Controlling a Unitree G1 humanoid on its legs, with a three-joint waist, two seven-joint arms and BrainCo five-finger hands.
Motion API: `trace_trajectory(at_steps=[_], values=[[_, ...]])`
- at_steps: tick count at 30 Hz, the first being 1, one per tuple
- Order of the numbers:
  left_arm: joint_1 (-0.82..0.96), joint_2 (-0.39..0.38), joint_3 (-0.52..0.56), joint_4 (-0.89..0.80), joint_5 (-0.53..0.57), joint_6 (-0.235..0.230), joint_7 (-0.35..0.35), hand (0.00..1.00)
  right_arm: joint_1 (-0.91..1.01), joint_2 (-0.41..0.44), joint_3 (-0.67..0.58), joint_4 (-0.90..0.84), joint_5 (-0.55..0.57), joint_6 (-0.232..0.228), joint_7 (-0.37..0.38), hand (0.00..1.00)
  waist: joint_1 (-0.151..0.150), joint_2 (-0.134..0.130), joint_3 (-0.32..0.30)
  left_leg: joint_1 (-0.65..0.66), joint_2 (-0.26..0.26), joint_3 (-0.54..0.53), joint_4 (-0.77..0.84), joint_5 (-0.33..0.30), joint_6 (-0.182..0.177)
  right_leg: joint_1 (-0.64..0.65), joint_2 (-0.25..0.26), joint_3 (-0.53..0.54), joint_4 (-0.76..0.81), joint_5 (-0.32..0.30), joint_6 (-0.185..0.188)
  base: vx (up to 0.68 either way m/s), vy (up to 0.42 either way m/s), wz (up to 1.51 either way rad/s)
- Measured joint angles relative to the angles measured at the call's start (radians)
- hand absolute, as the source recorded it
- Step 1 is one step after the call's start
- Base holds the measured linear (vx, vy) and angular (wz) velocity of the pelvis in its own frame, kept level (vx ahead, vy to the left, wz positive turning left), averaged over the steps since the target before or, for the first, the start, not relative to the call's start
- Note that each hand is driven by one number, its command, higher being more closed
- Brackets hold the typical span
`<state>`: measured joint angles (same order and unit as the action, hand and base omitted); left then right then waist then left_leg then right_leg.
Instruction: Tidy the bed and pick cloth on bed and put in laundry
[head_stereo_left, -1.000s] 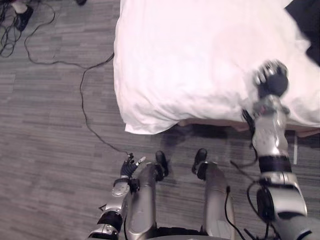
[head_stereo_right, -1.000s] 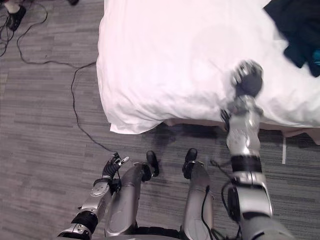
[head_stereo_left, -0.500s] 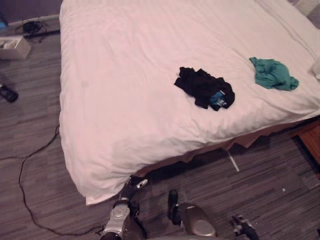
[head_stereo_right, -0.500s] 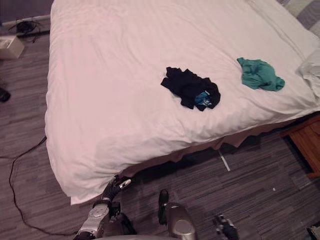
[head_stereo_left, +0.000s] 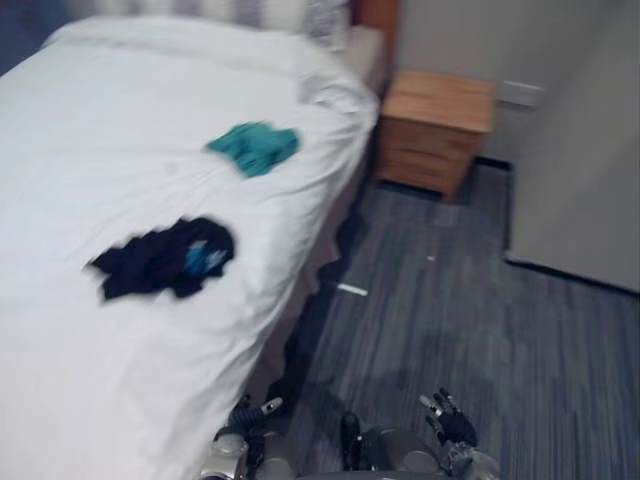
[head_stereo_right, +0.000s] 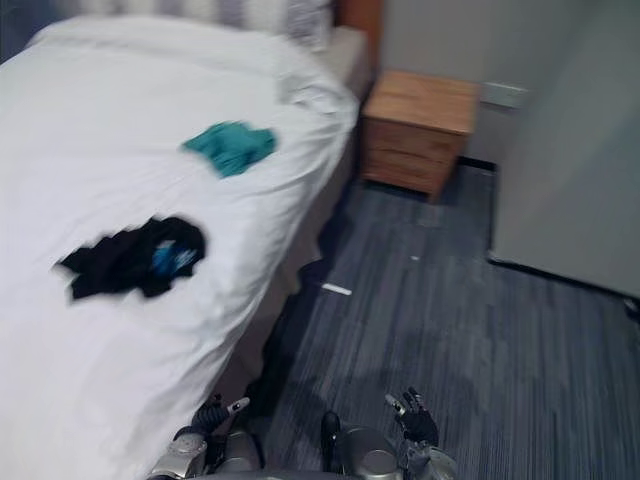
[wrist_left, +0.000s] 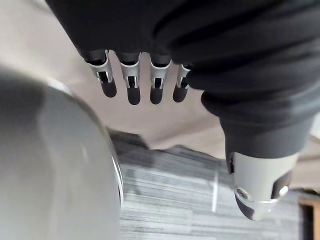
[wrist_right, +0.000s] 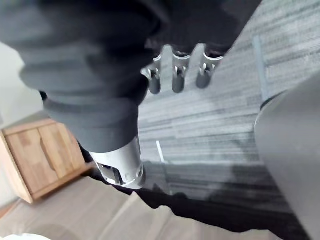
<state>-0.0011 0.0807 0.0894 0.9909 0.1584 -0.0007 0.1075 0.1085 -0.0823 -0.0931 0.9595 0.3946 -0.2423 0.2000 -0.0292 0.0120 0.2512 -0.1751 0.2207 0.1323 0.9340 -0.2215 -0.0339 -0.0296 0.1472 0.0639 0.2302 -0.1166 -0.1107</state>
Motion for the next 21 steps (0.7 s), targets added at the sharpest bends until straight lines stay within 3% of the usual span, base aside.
trace_trajectory(at_steps=[1,2,4,5,6,7,9,10,12,13,14,15,17,18,20,21], values=[[0.007,0.001,0.0,0.0,-0.02,-0.019,0.0,0.0,-0.001,-0.012,0.026,0.004,-0.031,-0.011,0.003,0.0,0.011,-0.003,-0.009,-0.002,-0.035,-0.037,-0.218,-0.003,-0.009,0.01,-0.005,0.055,-0.014,-0.003,0.013,0.21,0.141,-2.02],[0.007,-0.001,-0.002,0.0,-0.032,-0.021,0.0,0.0,-0.003,-0.012,0.036,0.004,-0.042,-0.015,0.004,0.0,0.016,-0.001,-0.012,-0.001,-0.048,-0.054,-0.312,0.001,-0.014,0.009,-0.009,0.063,-0.021,-0.004,0.019,0.28,0.219,-1.8],[0.0,-0.012,-0.039,0.013,-0.051,-0.026,0.0,0.0,-0.011,-0.015,0.072,0.005,-0.057,-0.014,0.021,0.0,0.015,0.013,-0.026,0.023,-0.066,-0.078,-0.61,0.062,-0.057,0.008,-0.012,0.087,-0.021,-0.003,0.041,0.3,0.234,-1.15],[0.0,-0.018,-0.057,0.019,-0.058,-0.031,0.0,0.0,-0.011,-0.02,0.085,0.006,-0.064,-0.013,0.022,0.0,0.018,0.017,-0.031,0.035,-0.072,-0.078,-0.658,0.105,-0.049,0.016,-0.012,0.078,-0.021,-0.006,0.047,0.27,0.19,-0.74],[-0.004,-0.017,-0.061,0.021,-0.069,-0.037,0.0,0.0,-0.012,-0.019,0.098,0.016,-0.069,-0.011,0.021,0.0,0.022,0.001,-0.033,0.052,-0.086,-0.073,-0.674,0.12,-0.047,0.023,-0.027,0.076,-0.021,-0.014,0.057,0.32,0.228,-0.25],[-0.021,-0.015,-0.092,0.045,-0.073,-0.039,0.002,0.0,-0.01,0.001,0.104,0.01,-0.084,-0.016,0.02,0.0,0.006,-0.025,-0.053,0.084,-0.129,-0.067,-0.735,0.135,-0.029,0.028,-0.067,0.062,-0.02,-0.03,0.092,0.31,0.222,0.04],[-0.027,-0.022,-0.147,0.046,-0.077,-0.041,0.001,0.0,-0.005,0.008,0.105,0.013,-0.092,-0.016,0.017,0.0,-0.004,-0.033,-0.057,0.115,-0.161,-0.06,-0.766,0.124,-0.004,0.013,-0.101,0.037,0.048,-0.06,0.142,0.27,0.227,0.23],[-0.029,-0.024,-0.175,0.053,-0.076,-0.041,0.001,0.0,-0.011,0.005,0.11,0.016,-0.092,-0.016,0.012,0.0,-0.003,-0.034,-0.057,0.136,-0.173,-0.052,-0.776,0.116,0.012,-0.036,-0.12,0.011,0.18,-0.086,0.183,0.21,0.244,0.02],[-0.036,-0.016,-0.215,0.073,-0.076,-0.039,0.001,0.0,-0.012,-0.002,0.101,0.018,-0.09,-0.018,-0.012,0.0,-0.01,-0.036,-0.054,0.198,-0.212,-0.058,-0.79,0.09,0.053,-0.172,-0.168,-0.048,0.529,-0.053,0.218,0.19,0.196,0.13],[-0.04,-0.017,-0.235,0.084,-0.078,-0.037,0.0,0.0,-0.011,0.0,0.101,0.017,-0.087,-0.024,-0.025,0.0,-0.024,-0.038,-0.051,0.234,-0.232,-0.077,-0.789,0.077,0.072,-0.213,-0.18,-0.054,0.636,-0.07,0.208,0.22,0.104,0.4],[-0.038,-0.017,-0.248,0.085,-0.079,-0.038,-0.004,0.0,-0.011,-0.002,0.101,0.016,-0.086,-0.026,-0.028,0.0,-0.037,-0.036,-0.051,0.25,-0.234,-0.094,-0.787,0.07,0.082,-0.216,-0.179,-0.061,0.643,-0.097,0.193,0.29,0.081,0.81],[-0.039,-0.028,-0.257,0.097,-0.078,-0.042,-0.019,0.0,-0.011,-0.003,0.099,0.015,-0.08,-0.035,-0.041,0.0,-0.051,-0.026,-0.053,0.271,-0.226,-0.136,-0.793,0.063,0.089,-0.218,-0.172,-0.095,0.572,-0.132,0.164,0.28,0.019,0.95],[-0.042,-0.035,-0.248,0.101,-0.077,-0.047,-0.024,0.0,-0.011,0.0,0.092,0.016,-0.08,-0.044,-0.067,0.0,-0.052,-0.023,-0.05,0.295,-0.198,-0.162,-0.82,0.063,0.089,-0.218,-0.163,-0.151,0.371,-0.13,0.151,0.32,-0.015,0.71],[-0.041,-0.037,-0.236,0.099,-0.075,-0.047,-0.04,0.0,-0.012,0.008,0.072,0.017,-0.08,-0.049,-0.089,0.0,-0.04,-0.018,-0.047,0.33,-0.171,-0.148,-0.843,0.044,0.069,-0.219,-0.17,-0.206,0.142,-0.066,0.147,0.32,-0.039,0.06],[-0.038,-0.03,-0.236,0.098,-0.067,-0.051,-0.041,0.0,-0.015,0.017,0.063,0.03,-0.1,-0.061,-0.109,0.0,-0.032,-0.024,-0.045,0.359,-0.164,-0.117,-0.839,0.017,0.057,-0.218,-0.188,-0.25,0.019,0.007,0.145,0.31,-0.055,-0.38],[-0.038,-0.017,-0.233,0.099,-0.06,-0.054,-0.041,0.0,-0.02,0.021,0.058,0.037,-0.14,-0.068,-0.131,0.0,-0.022,-0.035,-0.038,0.393,-0.163,-0.075,-0.813,-0.029,0.038,-0.217,-0.211,-0.289,-0.042,0.057,0.143,0.35,-0.124,-0.84]])
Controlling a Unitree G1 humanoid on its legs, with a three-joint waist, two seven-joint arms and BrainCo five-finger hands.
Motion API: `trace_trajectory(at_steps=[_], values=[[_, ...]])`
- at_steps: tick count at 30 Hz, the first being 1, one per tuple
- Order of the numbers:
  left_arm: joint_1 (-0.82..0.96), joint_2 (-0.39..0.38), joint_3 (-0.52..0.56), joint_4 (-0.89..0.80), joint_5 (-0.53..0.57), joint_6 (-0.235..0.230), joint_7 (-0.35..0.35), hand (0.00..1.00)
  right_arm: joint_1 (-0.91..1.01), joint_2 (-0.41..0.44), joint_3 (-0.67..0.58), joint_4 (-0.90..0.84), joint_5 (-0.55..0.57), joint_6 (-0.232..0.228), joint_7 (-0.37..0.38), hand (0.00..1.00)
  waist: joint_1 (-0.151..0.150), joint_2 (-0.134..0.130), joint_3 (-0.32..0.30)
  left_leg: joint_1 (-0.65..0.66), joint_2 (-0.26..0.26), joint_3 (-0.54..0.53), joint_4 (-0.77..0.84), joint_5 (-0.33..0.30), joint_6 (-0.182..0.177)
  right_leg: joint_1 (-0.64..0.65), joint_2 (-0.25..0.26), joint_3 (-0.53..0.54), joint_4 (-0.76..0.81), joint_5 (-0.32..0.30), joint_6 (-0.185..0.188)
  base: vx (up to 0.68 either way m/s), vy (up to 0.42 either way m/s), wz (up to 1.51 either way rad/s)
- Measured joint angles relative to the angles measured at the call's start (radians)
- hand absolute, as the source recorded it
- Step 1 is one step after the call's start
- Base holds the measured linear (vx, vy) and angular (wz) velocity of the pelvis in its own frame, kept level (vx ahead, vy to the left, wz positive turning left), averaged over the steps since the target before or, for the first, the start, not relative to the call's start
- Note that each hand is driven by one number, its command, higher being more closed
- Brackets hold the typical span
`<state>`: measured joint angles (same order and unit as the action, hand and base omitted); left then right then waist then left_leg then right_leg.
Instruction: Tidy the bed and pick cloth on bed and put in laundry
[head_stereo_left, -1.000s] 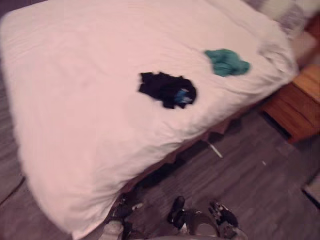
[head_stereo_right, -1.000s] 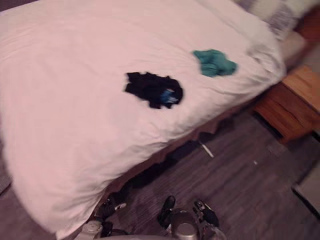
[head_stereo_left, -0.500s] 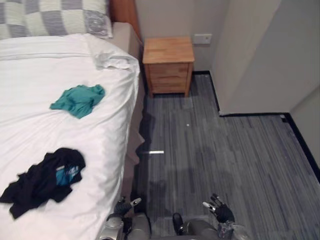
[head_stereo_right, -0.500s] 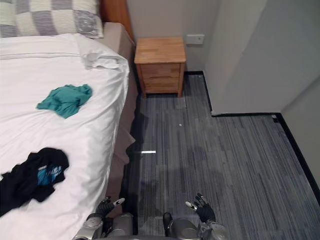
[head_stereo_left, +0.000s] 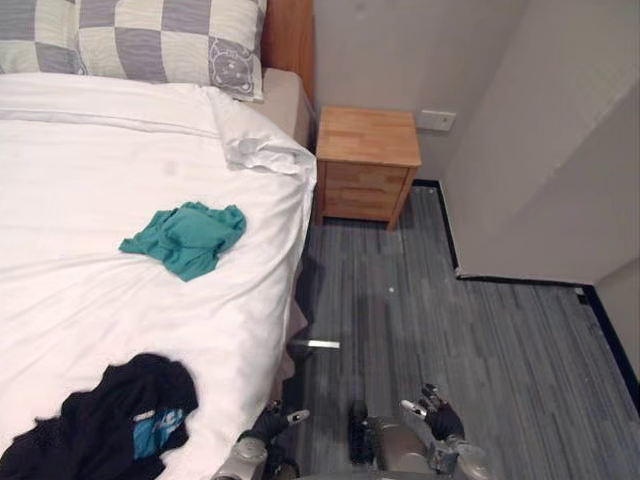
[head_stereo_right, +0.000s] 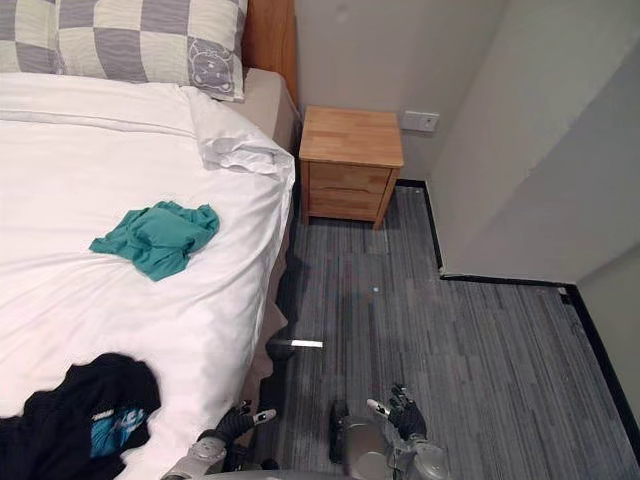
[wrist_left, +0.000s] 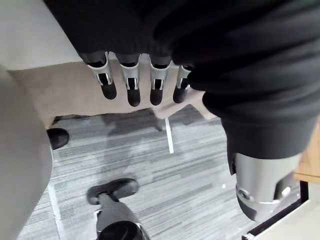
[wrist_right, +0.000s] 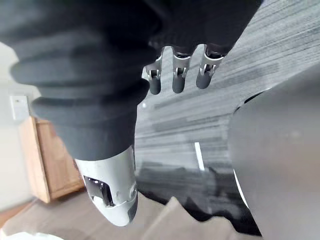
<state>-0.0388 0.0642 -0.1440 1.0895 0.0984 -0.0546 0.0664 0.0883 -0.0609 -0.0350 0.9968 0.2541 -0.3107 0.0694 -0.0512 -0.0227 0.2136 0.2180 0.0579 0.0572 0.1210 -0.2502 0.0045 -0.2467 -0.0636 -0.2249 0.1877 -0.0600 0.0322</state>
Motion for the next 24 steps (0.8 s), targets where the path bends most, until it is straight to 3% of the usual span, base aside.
trace_trajectory(at_steps=[1,2,3,4,5,6,7,8,9,10,12,14,15,16,17,18,19,20,21,22,23,24], values=[[0.001,0.002,0.02,0.001,0.025,0.0,0.001,0.0,-0.012,-0.004,-0.003,-0.001,-0.05,-0.009,-0.016,0.0,0.002,0.006,0.01,0.031,0.018,0.031,0.024,-0.051,-0.014,-0.003,-0.006,-0.044,0.019,0.069,-0.013,0.38,-0.185,-1.0],[0.008,-0.001,0.037,0.002,0.051,-0.004,0.003,0.0,-0.022,-0.01,-0.004,-0.004,-0.077,-0.011,-0.028,0.0,0.001,0.028,0.004,0.048,0.048,0.058,0.027,-0.088,-0.024,-0.01,0.002,-0.092,0.067,0.084,-0.033,0.31,-0.18,-0.79],[0.02,-0.002,0.038,0.001,0.064,-0.011,0.005,0.0,-0.02,-0.019,-0.003,-0.011,-0.087,-0.011,-0.032,0.0,-0.003,0.05,-0.009,0.058,0.072,0.075,0.019,-0.1,-0.03,-0.027,0.014,-0.123,0.104,0.079,-0.037,0.38,-0.148,-0.55],[0.031,0.001,0.074,0.004,0.068,-0.032,0.014,0.0,-0.031,-0.022,0.001,-0.02,-0.089,0.0,-0.046,0.0,0.003,0.036,-0.009,-0.004,0.102,0.123,0.232,-0.108,-0.039,-0.023,0.034,-0.134,0.148,0.006,-0.088,0.42,-0.193,-0.37],[0.028,-0.009,0.122,-0.017,0.058,-0.039,0.022,0.0,-0.032,-0.03,0.003,-0.023,-0.088,0.013,-0.048,0.0,0.012,0.053,0.005,-0.113,0.157,0.14,0.491,-0.069,-0.031,0.01,0.062,-0.132,0.126,-0.01,-0.103,0.42,-0.211,-0.3],[0.026,-0.018,0.138,-0.035,0.052,-0.044,0.028,0.0,-0.03,-0.041,0.008,-0.023,-0.086,0.021,-0.047,0.0,0.02,0.073,0.013,-0.192,0.195,0.12,0.673,0.011,-0.018,0.045,0.092,-0.125,0.096,-0.018,-0.116,0.4,-0.239,-0.51],[0.039,-0.029,0.147,-0.062,0.04,-0.055,0.029,0.0,-0.041,-0.069,0.055,-0.015,-0.088,0.034,-0.046,0.0,0.042,0.102,0.032,-0.313,0.249,0.066,0.922,0.123,-0.041,0.125,0.146,-0.091,0.044,-0.033,-0.131,0.44,-0.17,-0.72],[0.04,-0.024,0.144,-0.074,0.04,-0.074,0.025,0.0,-0.06,-0.082,0.085,0.017,-0.1,0.038,-0.044,0.0,0.048,0.113,0.04,-0.375,0.27,0.045,1.033,0.109,-0.045,0.19,0.17,-0.057,0.015,-0.044,-0.121,0.57,-0.169,-0.84],[0.039,-0.019,0.143,-0.081,0.041,-0.08,0.022,0.0,-0.066,-0.081,0.091,0.03,-0.11,0.036,-0.043,0.0,0.054,0.11,0.043,-0.399,0.269,0.04,1.044,0.099,-0.052,0.234,0.171,-0.046,-0.002,-0.049,-0.116,0.59,-0.166,-0.81],[0.04,-0.013,0.146,-0.092,0.041,-0.092,0.022,0.0,-0.062,-0.076,0.092,0.037,-0.111,0.03,-0.043,0.0,0.064,0.093,0.044,-0.417,0.246,0.072,0.949,0.081,-0.046,0.329,0.167,-0.005,-0.062,-0.051,-0.111,0.51,-0.15,-0.65],[0.052,-0.008,0.147,-0.109,0.029,-0.115,0.023,0.0,-0.063,-0.073,0.097,0.035,-0.111,0.027,-0.038,0.0,0.071,0.075,0.04,-0.434,0.198,0.103,0.737,0.067,-0.069,0.398,0.155,0.029,-0.123,-0.058,-0.099,0.5,-0.122,-0.59],[0.058,-0.009,0.145,-0.121,0.013,-0.131,0.029,0.0,-0.094,-0.078,0.117,0.034,-0.116,0.023,-0.026,0.0,0.071,0.069,0.04,-0.463,0.116,0.181,0.378,0.095,-0.096,0.446,0.146,0.064,-0.194,-0.064,-0.091,0.55,-0.021,-0.46],[0.056,-0.009,0.137,-0.122,0.008,-0.132,0.032,0.0,-0.101,-0.077,0.117,0.032,-0.123,0.022,-0.023,0.0,0.069,0.069,0.04,-0.468,0.097,0.24,0.284,0.124,-0.092,0.46,0.146,0.063,-0.211,-0.068,-0.086,0.53,0.051,-0.1],[0.054,-0.009,0.119,-0.125,-0.003,-0.132,0.043,0.0,-0.099,-0.075,0.116,0.026,-0.143,0.02,-0.023,0.0,0.067,0.068,0.04,-0.471,0.07,0.364,0.179,0.192,-0.034,0.483,0.148,0.052,-0.228,-0.084,-0.073,0.56,0.057,0.15],[0.052,-0.008,0.107,-0.127,-0.012,-0.135,0.051,0.0,-0.094,-0.073,0.116,0.026,-0.152,0.02,-0.022,0.0,0.07,0.062,0.043,-0.463,0.041,0.457,0.132,0.258,0.059,0.515,0.149,0.032,-0.234,-0.108,-0.054,0.56,0.052,0.26],[0.049,-0.004,0.107,-0.127,-0.019,-0.134,0.052,0.0,-0.093,-0.069,0.116,0.026,-0.154,0.021,-0.022,0.0,0.073,0.057,0.041,-0.45,0.023,0.483,0.117,0.266,0.144,0.537,0.145,0.02,-0.235,-0.118,-0.046,0.6,0.041,0.55],[0.042,0.002,0.105,-0.124,-0.026,-0.123,0.053,0.0,-0.09,-0.049,0.115,0.026,-0.159,0.022,-0.021,0.0,0.067,0.012,0.03,-0.435,-0.021,0.49,0.105,0.261,0.148,0.55,0.116,-0.02,-0.229,-0.127,-0.032,0.49,0.026,0.64],[0.042,0.002,0.105,-0.124,-0.028,-0.12,0.053,0.0,-0.091,-0.047,0.116,0.026,-0.165,0.023,-0.019,0.0,0.067,0.003,0.024,-0.428,-0.035,0.489,0.094,0.248,0.165,0.548,0.112,-0.039,-0.21,-0.131,-0.026,0.59,0.044,1.03],[0.04,-0.001,0.105,-0.128,-0.028,-0.117,0.051,0.0,-0.102,-0.047,0.115,0.036,-0.177,0.025,-0.006,0.0,0.07,-0.007,0.019,-0.406,-0.047,0.463,0.089,0.212,0.179,0.506,0.095,-0.095,-0.071,-0.161,0.023,0.55,0.06,1.01],[0.041,-0.001,0.105,-0.125,-0.029,-0.115,0.049,0.0,-0.119,-0.05,0.114,0.051,-0.187,0.026,0.003,0.0,0.073,-0.004,0.018,-0.382,-0.046,0.423,0.082,0.191,0.18,0.431,0.073,-0.142,0.153,-0.171,0.041,0.54,0.069,0.94],[0.041,0.0,0.106,-0.123,-0.03,-0.114,0.05,0.0,-0.124,-0.05,0.113,0.054,-0.187,0.026,0.006,0.0,0.076,-0.003,0.017,-0.369,-0.048,0.403,0.077,0.184,0.173,0.39,0.057,-0.156,0.266,-0.164,0.05,0.63,0.065,1.19],[0.041,0.003,0.096,-0.103,-0.05,-0.105,0.05,0.0,-0.124,-0.052,0.11,0.057,-0.186,0.024,0.022,0.0,0.071,-0.004,0.018,-0.299,-0.065,0.309,0.068,0.15,0.132,0.253,-0.027,-0.159,0.639,-0.141,0.05,0.66,-0.004,1.56]])
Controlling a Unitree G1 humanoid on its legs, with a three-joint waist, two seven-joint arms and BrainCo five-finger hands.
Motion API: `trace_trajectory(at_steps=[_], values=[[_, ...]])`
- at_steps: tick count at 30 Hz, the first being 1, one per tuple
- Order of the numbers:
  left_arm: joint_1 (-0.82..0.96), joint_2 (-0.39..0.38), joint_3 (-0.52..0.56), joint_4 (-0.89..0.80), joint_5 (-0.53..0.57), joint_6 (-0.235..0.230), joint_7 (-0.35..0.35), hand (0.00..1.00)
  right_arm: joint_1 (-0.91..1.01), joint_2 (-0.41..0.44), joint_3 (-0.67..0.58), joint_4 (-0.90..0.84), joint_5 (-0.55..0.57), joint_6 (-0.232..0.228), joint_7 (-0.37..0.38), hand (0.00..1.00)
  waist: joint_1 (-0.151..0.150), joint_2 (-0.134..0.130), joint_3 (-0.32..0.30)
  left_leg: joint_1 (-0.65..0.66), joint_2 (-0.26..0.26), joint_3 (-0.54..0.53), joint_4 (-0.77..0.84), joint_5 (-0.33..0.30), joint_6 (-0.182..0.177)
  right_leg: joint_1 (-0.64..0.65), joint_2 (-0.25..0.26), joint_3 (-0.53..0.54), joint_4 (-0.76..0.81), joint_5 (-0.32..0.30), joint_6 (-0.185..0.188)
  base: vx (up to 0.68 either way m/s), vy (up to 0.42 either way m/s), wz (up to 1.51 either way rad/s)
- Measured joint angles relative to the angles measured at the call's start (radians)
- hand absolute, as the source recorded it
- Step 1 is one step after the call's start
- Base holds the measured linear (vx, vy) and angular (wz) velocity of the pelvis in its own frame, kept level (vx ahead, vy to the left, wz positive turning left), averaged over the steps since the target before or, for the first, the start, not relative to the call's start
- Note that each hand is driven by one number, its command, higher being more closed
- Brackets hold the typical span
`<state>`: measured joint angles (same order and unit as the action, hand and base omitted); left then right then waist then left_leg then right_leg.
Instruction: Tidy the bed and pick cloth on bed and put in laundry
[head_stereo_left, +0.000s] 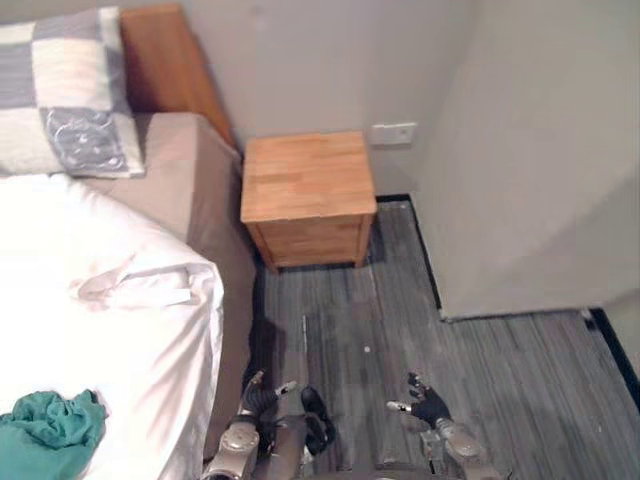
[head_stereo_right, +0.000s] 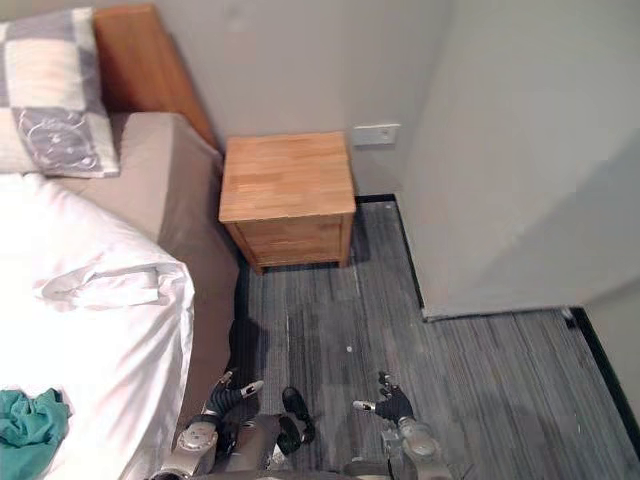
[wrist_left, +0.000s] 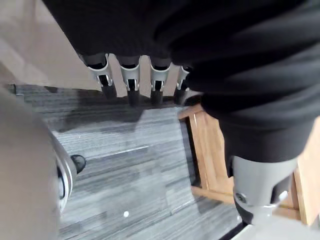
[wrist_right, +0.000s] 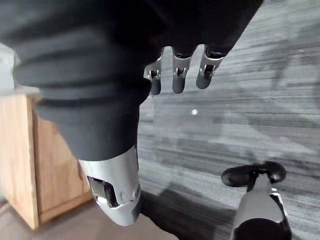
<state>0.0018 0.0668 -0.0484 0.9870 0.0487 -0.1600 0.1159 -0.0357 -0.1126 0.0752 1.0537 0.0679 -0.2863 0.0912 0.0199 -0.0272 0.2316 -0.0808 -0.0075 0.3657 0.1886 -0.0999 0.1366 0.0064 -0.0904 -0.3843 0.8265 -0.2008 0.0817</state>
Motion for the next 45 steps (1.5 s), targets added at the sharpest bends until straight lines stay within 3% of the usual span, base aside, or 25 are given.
trace_trajectory(at_steps=[2,3,5,6,7,9,10,11,12,13,15,16,18,19,21,24,26,27,29,32,36,38,39,43,45], values=[[0.008,0.015,-0.015,0.025,-0.013,0.001,0.0,0.0,0.024,-0.001,0.001,-0.001,0.001,0.0,0.001,0.0,-0.004,0.007,0.002,0.084,0.0,-0.108,0.001,-0.023,-0.017,-0.035,-0.025,0.014,0.068,-0.064,-0.02,0.57,-0.098,1.98],[0.02,0.026,-0.02,0.025,-0.025,0.0,0.001,0.0,0.04,0.001,0.001,-0.002,0.002,-0.001,0.0,0.0,-0.007,0.022,0.009,0.135,0.014,-0.209,-0.002,-0.029,-0.026,-0.055,-0.022,0.047,-0.017,-0.097,-0.027,0.54,-0.254,2.21],[0.02,0.033,-0.008,0.031,-0.043,0.001,0.0,0.0,0.055,-0.005,0.001,-0.01,0.011,-0.004,-0.005,0.0,-0.005,0.042,0.011,0.16,0.055,-0.336,0.004,-0.046,-0.055,-0.092,0.011,0.14,-0.207,-0.097,-0.021,0.54,-0.335,2.21],[0.02,0.037,0.014,0.041,-0.058,-0.002,0.0,0.0,0.061,-0.011,0.002,-0.019,0.03,-0.016,-0.007,0.0,-0.005,0.045,0.01,0.154,0.078,-0.438,0.009,-0.063,-0.086,-0.129,0.041,0.304,-0.364,-0.067,0.016,0.4,-0.378,2.33],[0.019,0.044,0.021,0.048,-0.073,-0.002,0.0,0.0,0.071,-0.006,0.001,-0.026,0.047,-0.026,-0.011,0.0,-0.009,0.028,0.006,0.114,0.067,-0.527,0.039,-0.093,-0.13,-0.136,0.046,0.476,-0.499,-0.022,0.049,0.35,-0.384,2.51],[0.018,0.071,0.031,0.043,-0.099,-0.004,-0.004,0.0,0.096,0.029,-0.008,-0.027,0.064,-0.045,-0.025,0.0,-0.004,-0.041,-0.001,0.048,0.032,-0.616,0.135,-0.159,-0.175,-0.123,0.023,0.646,-0.629,0.043,0.098,0.3,-0.467,2.31],[0.023,0.043,0.072,0.04,-0.134,-0.005,-0.001,0.0,0.104,0.028,-0.03,-0.05,0.078,-0.051,-0.03,0.0,-0.004,-0.006,0.002,0.022,0.072,-0.617,0.22,-0.19,-0.195,-0.098,0.068,0.591,-0.564,0.067,0.027,0.32,-0.48,2.06],[0.038,0.029,0.097,0.032,-0.148,-0.014,0.001,0.0,0.112,0.027,-0.025,-0.078,0.079,-0.06,-0.028,0.0,0.004,0.008,-0.005,0.025,0.1,-0.596,0.219,-0.191,-0.2,-0.091,0.081,0.557,-0.537,0.055,0.011,0.29,-0.429,1.82],[0.064,0.019,0.125,0.012,-0.163,-0.022,0.002,0.0,0.113,0.03,-0.002,-0.136,0.079,-0.062,-0.024,0.0,0.016,0.02,-0.009,0.03,0.13,-0.584,0.202,-0.175,-0.23,-0.071,0.091,0.497,-0.505,0.027,-0.01,0.22,-0.366,1.2],[0.077,0.011,0.133,-0.008,-0.163,-0.023,0.001,0.0,0.116,0.029,0.021,-0.196,0.085,-0.062,-0.026,0.0,0.014,0.023,-0.012,0.025,0.15,-0.55,0.192,-0.155,-0.25,-0.053,0.09,0.444,-0.499,0.018,-0.019,0.21,-0.42,1.56],[0.092,0.0,0.138,-0.039,-0.154,-0.026,-0.006,0.0,0.122,0.026,0.043,-0.301,0.113,-0.055,-0.04,0.0,0.011,0.025,-0.016,-0.005,0.174,-0.501,0.193,-0.112,-0.23,-0.024,0.086,0.354,-0.51,0.013,-0.028,0.13,-0.306,1.64],[0.102,-0.003,0.138,-0.058,-0.151,-0.026,-0.014,0.0,0.125,0.025,0.042,-0.383,0.124,-0.051,-0.065,0.0,0.008,0.02,-0.021,-0.02,0.19,-0.446,0.175,-0.067,-0.229,0.005,0.078,0.292,-0.532,0.016,-0.033,0.09,-0.228,1.88],[0.105,-0.004,0.135,-0.063,-0.122,-0.022,-0.035,0.0,0.129,0.014,0.027,-0.487,0.135,-0.026,-0.109,0.0,-0.003,0.024,-0.027,-0.03,0.216,-0.304,0.177,-0.054,-0.223,0.052,0.074,0.212,-0.563,0.016,-0.033,0.08,-0.169,1.79],[0.105,-0.001,0.116,-0.064,-0.097,-0.018,-0.05,0.0,0.129,0.002,-0.008,-0.543,0.135,-0.013,-0.135,0.0,-0.004,0.027,-0.031,-0.024,0.217,-0.216,0.159,-0.039,-0.225,0.078,0.072,0.188,-0.566,0.009,-0.046,0.04,-0.068,1.27],[0.107,0.006,0.085,-0.072,-0.081,-0.017,-0.054,0.0,0.127,-0.015,-0.044,-0.599,0.124,0.0,-0.163,0.0,0.002,0.023,-0.035,-0.007,0.202,-0.177,0.101,0.0,-0.225,0.086,0.058,0.193,-0.567,0.003,-0.055,0.04,0.001,1.08],[0.108,0.031,0.049,-0.076,-0.065,-0.001,-0.072,0.0,0.08,-0.035,-0.097,-0.694,0.074,0.03,-0.201,0.0,-0.005,0.006,-0.038,0.026,0.14,-0.107,-0.081,0.135,-0.181,0.068,0.016,0.186,-0.576,0.002,-0.054,-0.04,0.041,0.56],[0.107,0.036,0.04,-0.077,-0.035,0.001,-0.073,0.0,0.051,-0.058,-0.121,-0.704,0.051,0.049,-0.226,0.0,-0.007,0.006,-0.038,0.034,0.11,-0.118,-0.163,0.185,-0.179,0.06,0.01,0.173,-0.585,0.001,-0.052,-0.13,0.047,0.4],[0.105,0.04,0.039,-0.077,-0.026,0.007,-0.075,0.0,0.001,-0.091,-0.15,-0.703,0.026,0.077,-0.256,1.0,-0.008,0.004,-0.037,0.028,0.096,-0.14,-0.217,0.228,-0.173,0.044,0.007,0.154,-0.586,-0.005,-0.043,-0.19,0.053,0.52],[0.102,0.048,0.04,-0.086,-0.016,0.023,-0.094,0.0,-0.106,-0.147,-0.185,-0.687,0.005,0.108,-0.298,1.0,-0.009,0.003,-0.035,0.005,0.093,-0.177,-0.263,0.278,-0.165,0.019,0.01,0.112,-0.575,-0.004,-0.044,-0.21,0.044,0.62],[0.087,0.076,0.04,-0.093,-0.015,0.031,-0.116,0.0,-0.331,-0.235,-0.182,-0.64,-0.003,0.14,-0.332,1.0,0.0,-0.001,-0.013,-0.031,0.099,-0.202,-0.285,0.295,-0.156,-0.016,0.019,0.08,-0.556,0.0,-0.053,-0.22,0.034,0.45],[0.056,0.113,0.043,-0.082,-0.016,0.049,-0.146,0.0,-0.686,-0.365,-0.144,-0.622,-0.043,0.142,-0.331,1.0,0.004,0.034,0.061,-0.114,0.119,-0.201,-0.289,0.29,-0.151,-0.086,0.071,0.136,-0.578,0.021,-0.103,-0.17,0.029,0.48],[0.039,0.124,0.044,-0.07,-0.018,0.06,-0.159,0.0,-0.823,-0.407,-0.069,-0.594,-0.075,0.144,-0.325,1.0,0.052,0.04,0.103,-0.178,0.13,-0.172,-0.226,0.29,-0.144,-0.126,0.065,0.123,-0.575,0.034,-0.101,-0.11,0.063,0.12],[0.041,0.125,0.044,-0.07,-0.019,0.062,-0.159,0.0,-0.837,-0.407,-0.051,-0.594,-0.08,0.146,-0.323,0.0,0.054,0.045,0.109,-0.193,0.134,-0.173,-0.21,0.297,-0.138,-0.135,0.069,0.123,-0.559,0.03,-0.098,-0.01,0.011,0.21],[0.008,0.114,0.041,-0.079,-0.039,0.059,-0.159,0.0,-0.886,-0.405,0.071,-0.586,-0.111,0.229,-0.276,0.0,0.081,0.058,0.156,-0.235,0.102,-0.203,-0.212,0.339,-0.132,-0.2,0.033,0.108,-0.46,-0.006,-0.077,0.03,0.018,0.34],[-0.003,0.115,0.041,-0.096,-0.045,0.052,-0.159,0.0,-0.926,-0.405,0.11,-0.561,-0.131,0.268,-0.257,0.0,0.079,0.069,0.187,-0.242,0.081,-0.217,-0.221,0.35,-0.126,-0.222,0.009,0.098,-0.417,-0.027,-0.071,0.04,0.005,0.28]])
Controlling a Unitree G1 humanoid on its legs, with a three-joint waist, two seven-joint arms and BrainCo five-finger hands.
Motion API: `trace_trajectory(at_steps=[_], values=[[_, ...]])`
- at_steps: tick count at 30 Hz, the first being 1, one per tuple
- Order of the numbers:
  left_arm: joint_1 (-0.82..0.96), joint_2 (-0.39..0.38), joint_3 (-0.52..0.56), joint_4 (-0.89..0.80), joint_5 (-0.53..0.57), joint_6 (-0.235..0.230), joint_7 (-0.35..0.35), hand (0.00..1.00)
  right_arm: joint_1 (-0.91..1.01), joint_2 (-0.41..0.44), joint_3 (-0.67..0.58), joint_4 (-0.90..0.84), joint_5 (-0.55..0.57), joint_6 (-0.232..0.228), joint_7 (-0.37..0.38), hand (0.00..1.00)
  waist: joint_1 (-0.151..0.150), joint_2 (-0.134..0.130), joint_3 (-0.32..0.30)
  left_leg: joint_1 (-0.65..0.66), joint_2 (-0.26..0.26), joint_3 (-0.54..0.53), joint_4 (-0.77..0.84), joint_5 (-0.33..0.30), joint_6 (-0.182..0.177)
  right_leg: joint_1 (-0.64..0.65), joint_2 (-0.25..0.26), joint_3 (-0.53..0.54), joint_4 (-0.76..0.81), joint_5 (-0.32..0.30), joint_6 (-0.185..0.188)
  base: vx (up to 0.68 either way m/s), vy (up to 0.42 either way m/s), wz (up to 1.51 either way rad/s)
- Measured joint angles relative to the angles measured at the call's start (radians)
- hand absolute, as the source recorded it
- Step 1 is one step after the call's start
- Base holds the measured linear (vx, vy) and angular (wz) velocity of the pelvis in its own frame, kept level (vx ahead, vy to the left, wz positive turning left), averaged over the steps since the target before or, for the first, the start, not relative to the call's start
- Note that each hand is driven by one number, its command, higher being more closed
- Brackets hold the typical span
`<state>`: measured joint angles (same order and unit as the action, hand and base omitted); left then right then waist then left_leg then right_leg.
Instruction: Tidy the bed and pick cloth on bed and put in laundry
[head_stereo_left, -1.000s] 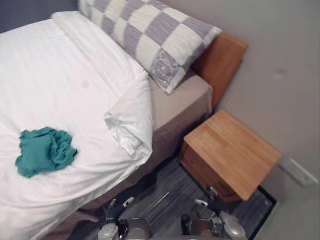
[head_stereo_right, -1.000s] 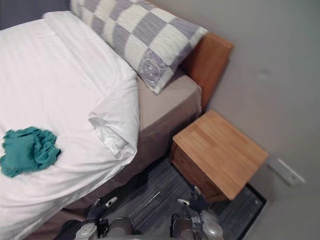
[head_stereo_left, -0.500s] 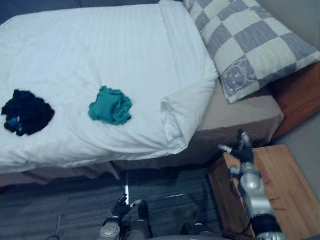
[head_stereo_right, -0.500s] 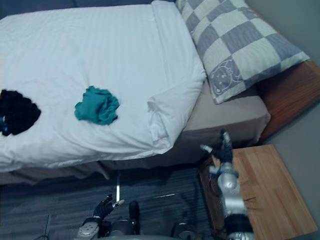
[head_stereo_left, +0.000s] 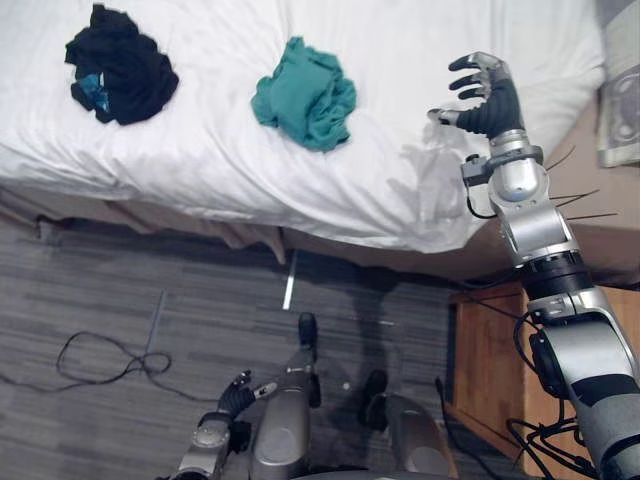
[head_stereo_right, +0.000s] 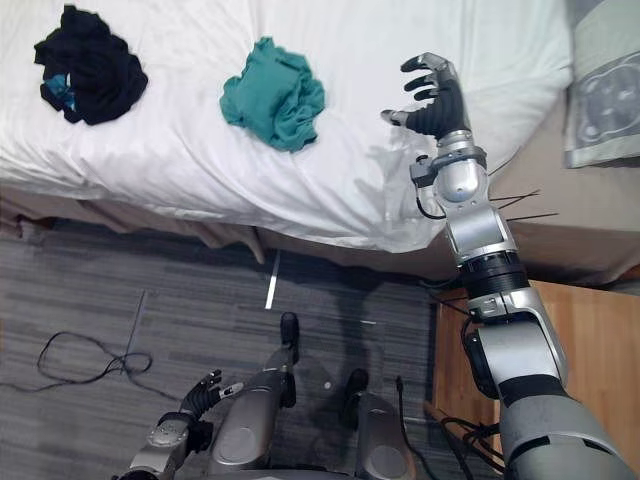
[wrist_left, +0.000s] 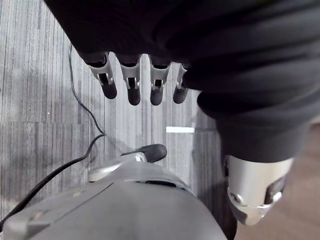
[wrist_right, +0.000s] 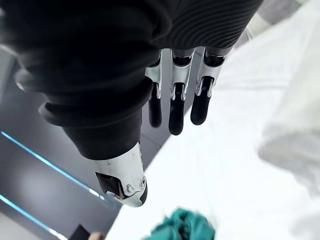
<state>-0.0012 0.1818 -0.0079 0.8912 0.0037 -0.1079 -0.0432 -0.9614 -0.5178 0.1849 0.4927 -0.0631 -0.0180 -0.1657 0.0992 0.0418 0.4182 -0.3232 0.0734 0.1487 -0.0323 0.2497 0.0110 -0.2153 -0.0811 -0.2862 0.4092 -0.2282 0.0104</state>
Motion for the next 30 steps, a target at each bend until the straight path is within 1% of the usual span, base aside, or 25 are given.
trace_trajectory(at_steps=[1,3,4,5,6,7,9,10,11,12,13,14,15,16,17,18,19,20,22,24,25,26,28,29,30], values=[[-0.008,0.0,0.0,-0.001,-0.003,-0.005,0.0,0.0,-0.021,-0.002,0.019,0.021,-0.024,0.03,0.002,0.0,-0.004,0.008,0.006,-0.018,-0.013,-0.012,-0.004,0.006,-0.001,-0.025,-0.016,-0.012,0.032,-0.015,0.002,0.01,-0.017,0.3],[-0.024,0.001,-0.003,-0.001,-0.004,-0.012,0.0,0.0,-0.061,-0.003,0.025,0.068,-0.055,0.077,0.014,0.0,-0.001,0.016,0.01,-0.052,-0.026,-0.025,-0.004,0.016,-0.002,-0.07,-0.035,-0.025,0.077,-0.035,0.005,0.01,-0.052,0.37],[-0.037,0.003,-0.023,0.0,-0.013,-0.013,0.001,0.0,-0.086,-0.012,0.029,0.101,-0.079,0.105,0.016,0.0,-0.001,0.027,0.017,-0.071,-0.036,-0.041,-0.004,0.023,0.002,-0.091,-0.047,-0.04,0.103,-0.049,0.004,0.0,-0.074,0.42],[-0.046,0.004,-0.037,-0.001,-0.015,-0.015,0.0,0.0,-0.099,-0.024,0.031,0.123,-0.092,0.122,0.018,0.0,0.0,0.032,0.022,-0.081,-0.042,-0.049,-0.004,0.027,0.002,-0.102,-0.056,-0.048,0.12,-0.059,0.007,-0.01,-0.097,0.51],[-0.063,0.006,-0.064,-0.002,-0.032,-0.023,0.001,0.0,-0.12,-0.049,0.048,0.159,-0.118,0.159,0.02,0.0,0.006,0.04,0.028,-0.106,-0.055,-0.061,-0.004,0.032,-0.004,-0.136,-0.075,-0.057,0.159,-0.078,0.005,-0.01,-0.064,0.38],[-0.066,0.006,-0.07,-0.004,-0.035,-0.025,0.001,0.0,-0.123,-0.054,0.052,0.167,-0.129,0.173,0.02,0.0,0.008,0.041,0.029,-0.116,-0.058,-0.062,-0.003,0.032,-0.004,-0.151,-0.081,-0.059,0.173,-0.086,0.006,-0.02,-0.084,0.33],[-0.071,0.004,-0.081,-0.025,-0.043,-0.027,0.001,0.0,-0.123,-0.068,0.059,0.193,-0.191,0.233,0.017,0.0,0.019,0.043,0.03,-0.152,-0.066,-0.061,-0.003,0.033,-0.005,-0.199,-0.098,-0.065,0.218,-0.105,0.001,-0.03,-0.095,0.26],[-0.082,-0.002,-0.093,-0.034,-0.044,-0.026,0.002,0.0,-0.124,-0.085,0.062,0.202,-0.247,0.26,-0.011,1.0,0.023,0.054,0.039,-0.17,-0.075,-0.059,-0.004,0.034,-0.006,-0.224,-0.119,-0.074,0.25,-0.123,0.002,-0.05,-0.114,0.34],[-0.083,-0.003,-0.102,-0.041,-0.044,-0.027,0.004,0.0,-0.134,-0.087,0.062,0.191,-0.274,0.269,-0.052,1.0,0.023,0.056,0.041,-0.18,-0.079,-0.046,-0.005,0.033,-0.005,-0.243,-0.135,-0.077,0.271,-0.132,0.001,-0.04,-0.094,0.31],[-0.083,-0.003,-0.106,-0.044,-0.045,-0.027,0.005,0.0,-0.144,-0.087,0.062,0.19,-0.287,0.275,-0.073,1.0,0.023,0.057,0.041,-0.187,-0.079,-0.033,-0.005,0.033,-0.005,-0.252,-0.142,-0.078,0.281,-0.139,0.002,-0.05,-0.092,0.21],[-0.083,-0.005,-0.109,-0.05,-0.054,-0.027,0.007,0.0,-0.162,-0.09,0.062,0.191,-0.313,0.29,-0.109,1.0,0.021,0.057,0.041,-0.198,-0.078,-0.01,-0.005,0.033,-0.005,-0.268,-0.153,-0.081,0.3,-0.148,-0.001,-0.05,-0.091,0.18],[-0.083,-0.005,-0.11,-0.061,-0.055,-0.027,0.011,0.0,-0.174,-0.094,0.063,0.19,-0.341,0.303,-0.127,1.0,0.02,0.057,0.041,-0.209,-0.076,0.001,-0.005,0.033,-0.005,-0.281,-0.159,-0.088,0.309,-0.152,-0.001,-0.05,-0.088,0.21],[-0.088,-0.006,-0.112,-0.069,-0.062,-0.029,0.02,0.0,-0.187,-0.102,0.069,0.188,-0.384,0.314,-0.129,1.0,0.019,0.057,0.041,-0.225,-0.074,0.014,-0.005,0.033,-0.005,-0.298,-0.164,-0.092,0.32,-0.155,-0.003,-0.04,-0.079,0.19],[-0.09,-0.008,-0.113,-0.079,-0.074,-0.028,0.024,0.0,-0.197,-0.107,0.071,0.181,-0.425,0.332,-0.118,1.0,0.017,0.057,0.041,-0.238,-0.072,0.027,-0.004,0.033,-0.005,-0.313,-0.168,-0.094,0.328,-0.158,-0.003,-0.04,-0.067,0.16],[-0.09,-0.012,-0.113,-0.094,-0.077,-0.029,0.024,0.0,-0.212,-0.121,0.099,0.168,-0.473,0.355,-0.098,1.0,0.013,0.058,0.041,-0.253,-0.069,0.048,-0.004,0.033,-0.005,-0.33,-0.173,-0.094,0.334,-0.159,-0.003,-0.05,-0.066,0.12],[-0.09,-0.014,-0.116,-0.1,-0.077,-0.029,0.024,0.0,-0.217,-0.13,0.112,0.162,-0.495,0.364,-0.084,1.0,0.01,0.058,0.041,-0.259,-0.069,0.055,-0.002,0.033,-0.005,-0.336,-0.175,-0.095,0.337,-0.159,-0.001,-0.04,-0.048,0.13],[-0.09,-0.016,-0.119,-0.104,-0.075,-0.029,0.024,0.0,-0.228,-0.143,0.144,0.157,-0.528,0.38,-0.057,1.0,-0.003,0.058,0.041,-0.263,-0.07,0.069,-0.001,0.033,-0.005,-0.338,-0.182,-0.098,0.34,-0.162,0.003,-0.02,-0.029,0.14],[-0.09,-0.018,-0.12,-0.106,-0.074,-0.029,0.024,0.0,-0.238,-0.157,0.177,0.154,-0.547,0.392,-0.031,1.0,-0.007,0.057,0.041,-0.263,-0.07,0.085,0.006,0.033,-0.005,-0.334,-0.187,-0.097,0.341,-0.165,0.008,-0.01,-0.022,0.11],[-0.09,-0.019,-0.12,-0.109,-0.072,-0.035,0.023,0.0,-0.253,-0.177,0.21,0.161,-0.544,0.396,-0.006,1.0,-0.008,0.057,0.041,-0.262,-0.069,0.105,0.029,0.032,-0.004,-0.325,-0.193,-0.092,0.341,-0.166,0.01,0.0,0.0,0.0],[-0.087,-0.017,-0.12,-0.108,-0.071,-0.046,0.023,0.0,-0.252,-0.187,0.225,0.164,-0.53,0.392,-0.003,1.0,-0.011,0.055,0.041,-0.252,-0.069,0.111,0.043,0.026,0.004,-0.305,-0.194,-0.094,0.333,-0.167,0.011,0.01,-0.015,0.0],[-0.084,-0.017,-0.12,-0.108,-0.071,-0.058,0.021,0.0,-0.246,-0.187,0.225,0.177,-0.486,0.379,-0.008,1.0,-0.011,0.054,0.041,-0.234,-0.068,0.117,0.043,0.026,0.009,-0.283,-0.194,-0.094,0.321,-0.166,0.013,0.03,-0.031,-0.04],[-0.083,-0.017,-0.12,-0.108,-0.071,-0.061,0.02,0.0,-0.241,-0.187,0.224,0.183,-0.465,0.371,-0.009,1.0,-0.012,0.051,0.043,-0.222,-0.068,0.122,0.043,0.027,0.011,-0.27,-0.194,-0.092,0.315,-0.165,0.014,0.04,-0.048,-0.12],[-0.069,-0.016,-0.118,-0.109,-0.071,-0.071,0.015,0.0,-0.18,-0.185,0.206,0.177,-0.38,0.331,-0.021,1.0,-0.011,0.044,0.044,-0.163,-0.063,0.136,0.037,0.023,0.016,-0.202,-0.18,-0.085,0.272,-0.155,0.024,0.04,-0.048,-0.23],[-0.055,-0.013,-0.116,-0.115,-0.07,-0.074,0.003,0.0,-0.135,-0.178,0.179,0.154,-0.341,0.31,-0.03,1.0,-0.009,0.036,0.044,-0.133,-0.057,0.148,0.03,0.021,0.019,-0.171,-0.168,-0.078,0.247,-0.147,0.027,0.05,-0.047,-0.46],[-0.034,-0.006,-0.116,-0.118,-0.069,-0.074,-0.011,0.0,-0.048,-0.154,0.11,0.104,-0.287,0.277,-0.038,1.0,-0.012,0.021,0.043,-0.088,-0.046,0.165,0.02,0.018,0.023,-0.124,-0.148,-0.064,0.201,-0.13,0.027,0.05,-0.053,-0.49]])
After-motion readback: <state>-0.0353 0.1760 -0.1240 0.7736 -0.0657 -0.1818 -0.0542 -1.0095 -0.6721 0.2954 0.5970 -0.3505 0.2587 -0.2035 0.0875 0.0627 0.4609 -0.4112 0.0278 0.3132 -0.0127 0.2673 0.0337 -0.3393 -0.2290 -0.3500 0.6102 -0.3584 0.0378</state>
